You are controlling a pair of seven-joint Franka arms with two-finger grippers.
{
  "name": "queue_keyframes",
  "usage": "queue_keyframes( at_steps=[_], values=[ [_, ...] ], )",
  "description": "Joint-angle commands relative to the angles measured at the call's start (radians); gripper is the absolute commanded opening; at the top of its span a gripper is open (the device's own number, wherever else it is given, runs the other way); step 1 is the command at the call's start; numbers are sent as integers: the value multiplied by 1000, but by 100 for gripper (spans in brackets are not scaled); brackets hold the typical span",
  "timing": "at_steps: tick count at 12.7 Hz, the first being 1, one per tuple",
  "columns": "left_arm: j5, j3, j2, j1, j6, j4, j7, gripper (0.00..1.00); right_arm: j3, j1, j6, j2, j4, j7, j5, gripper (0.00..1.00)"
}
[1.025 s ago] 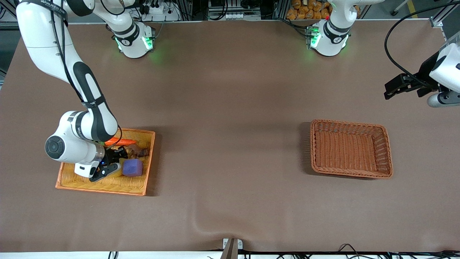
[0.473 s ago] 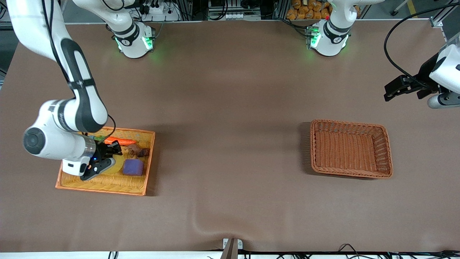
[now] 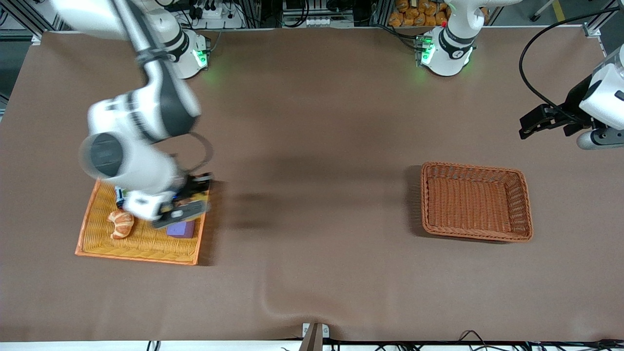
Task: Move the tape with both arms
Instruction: 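Lift the tape roll and carry it to the table middle, then set the tape down with the right gripper while the left gripper approaches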
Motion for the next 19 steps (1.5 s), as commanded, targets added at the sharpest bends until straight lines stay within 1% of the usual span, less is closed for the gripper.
queue_keyframes(
  at_steps=[1, 3, 4, 5, 7, 9, 11, 12, 13, 14, 16, 17, 18, 19],
  values=[
    [6, -6, -7, 2, 9, -9, -16, 100, -14, 139, 114, 110, 62, 205, -14, 0],
    [8, -6, -12, 2, 8, -19, -16, 100, -12, 219, 260, 181, 64, 329, 3, 0],
    [8, -6, -13, 2, 5, -19, -16, 100, -14, 258, 327, 228, 85, 386, 24, 0],
    [8, -7, -15, 0, 3, -19, -14, 100, -14, 283, 368, 284, 128, 435, 29, 0],
    [8, -7, -12, -3, 3, -17, -14, 100, -14, 325, 373, 362, 209, 541, 29, 0],
    [8, -7, -1, -11, 11, -20, -14, 100, -14, 360, 385, 428, 263, 622, 29, 0],
    [6, -9, 28, -29, 44, -22, -14, 100, -14, 368, 388, 434, 263, 645, 30, 0],
    [6, -9, 45, -37, 58, -22, -16, 100, -14, 371, 418, 453, 263, 681, 41, 1],
    [6, -9, 57, -38, 70, -22, -16, 100, -11, 378, 478, 473, 265, 704, 49, 6],
    [8, -9, 65, -37, 75, -25, -14, 100, -6, 382, 485, 482, 263, 704, 49, 28],
    [6, -10, 67, -32, 89, -34, -13, 100, -8, 383, 477, 484, 262, 704, 43, 66],
    [5, -10, 71, -35, 98, -35, -14, 100, -11, 380, 424, 464, 263, 702, 37, 74],
    [5, -12, 80, -37, 103, -35, -13, 100, -15, 369, 338, 430, 263, 696, 31, 78],
    [-4, -25, 96, -34, 113, -35, -13, 100, -19, 356, 280, 396, 262, 672, 8, 80]
  ],
)
